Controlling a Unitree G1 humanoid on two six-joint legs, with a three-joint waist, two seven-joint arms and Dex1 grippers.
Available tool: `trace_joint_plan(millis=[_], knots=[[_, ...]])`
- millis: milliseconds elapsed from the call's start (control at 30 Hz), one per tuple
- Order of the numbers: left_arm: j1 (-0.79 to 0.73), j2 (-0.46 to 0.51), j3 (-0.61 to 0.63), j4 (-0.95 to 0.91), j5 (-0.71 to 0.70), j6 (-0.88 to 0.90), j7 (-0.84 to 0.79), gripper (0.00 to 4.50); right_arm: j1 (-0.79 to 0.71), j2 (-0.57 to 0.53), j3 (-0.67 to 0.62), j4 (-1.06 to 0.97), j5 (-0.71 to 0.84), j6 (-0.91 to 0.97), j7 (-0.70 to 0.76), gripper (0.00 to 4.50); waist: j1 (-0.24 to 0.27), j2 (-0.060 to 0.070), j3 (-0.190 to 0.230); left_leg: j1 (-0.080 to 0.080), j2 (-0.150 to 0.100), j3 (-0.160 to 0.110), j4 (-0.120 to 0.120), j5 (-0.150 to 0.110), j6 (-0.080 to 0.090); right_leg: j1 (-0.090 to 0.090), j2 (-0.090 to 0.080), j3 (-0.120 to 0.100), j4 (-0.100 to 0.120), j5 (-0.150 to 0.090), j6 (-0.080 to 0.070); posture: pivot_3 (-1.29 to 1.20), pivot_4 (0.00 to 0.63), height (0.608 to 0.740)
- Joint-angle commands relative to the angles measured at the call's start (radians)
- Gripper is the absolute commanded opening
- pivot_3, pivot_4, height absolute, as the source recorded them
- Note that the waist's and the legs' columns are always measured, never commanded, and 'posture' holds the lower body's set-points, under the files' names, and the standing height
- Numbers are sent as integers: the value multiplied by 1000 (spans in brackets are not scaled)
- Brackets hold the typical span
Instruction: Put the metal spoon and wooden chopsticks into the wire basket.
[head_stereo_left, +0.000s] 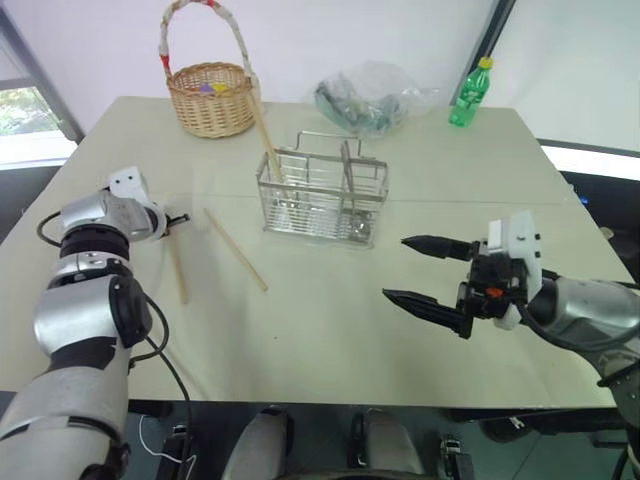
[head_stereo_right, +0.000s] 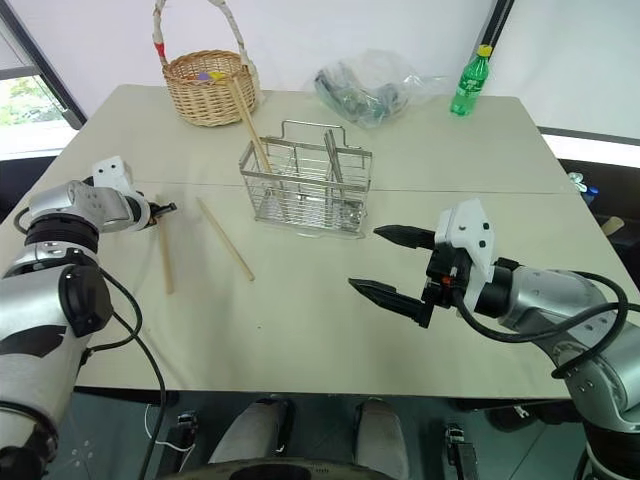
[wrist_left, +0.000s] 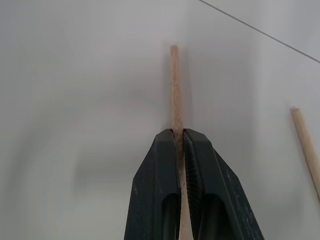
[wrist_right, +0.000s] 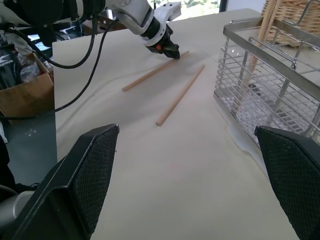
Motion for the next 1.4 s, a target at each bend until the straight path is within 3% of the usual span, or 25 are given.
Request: trace_joint_plan(millis=[33,200,367,600,733,967,1300,1400], knots=[[-39,33,34,-48,-17,-54,-12,92,2,-15,-45,-22,7,-21,5,4500,-1,0,0,0,0,0,0,0,0,0,0,0,0,0,0,0,150,666],[-43,57,107,-214,-74,-178,-51,92,-9,-28,-70,-8,31,-4,-4,4500,-1,-1,1,-1,0,0,0,0,0,-1,0,0,0,0,0,0,150,666],[-68,26,188,-526,-199,-318,-142,92,-24,-30,-69,-10,50,17,-26,4500,1,-1,1,-1,0,0,0,0,0,-1,-1,0,-1,0,0,0,150,666],[-203,-107,221,-685,-396,-260,-182,92,-32,-24,-58,-22,66,31,-54,4500,3,0,0,0,-1,-1,1,0,0,4,-1,-1,-4,1,1,0,150,666],[-171,-200,89,-697,-345,-283,-259,92,-17,-8,-73,-44,79,33,-98,4500,1,1,-1,1,0,0,2,0,0,5,0,-1,-3,1,1,0,150,666],[-91,-271,-52,-691,-237,-422,-349,92,36,-1,-123,-90,126,36,-172,4500,-6,2,0,0,0,1,1,0,0,2,1,0,-3,1,1,0,150,666],[45,-366,-131,-675,-130,-613,-367,92,70,-6,-171,-105,190,29,-246,4500,1,2,0,-1,1,0,2,0,1,5,1,0,-8,1,1,0,150,666],[75,-388,-113,-678,-144,-611,-351,1062,72,-11,-169,-101,189,27,-249,4500,1,2,0,-1,1,0,1,0,1,5,1,0,-9,1,1,0,150,666]])
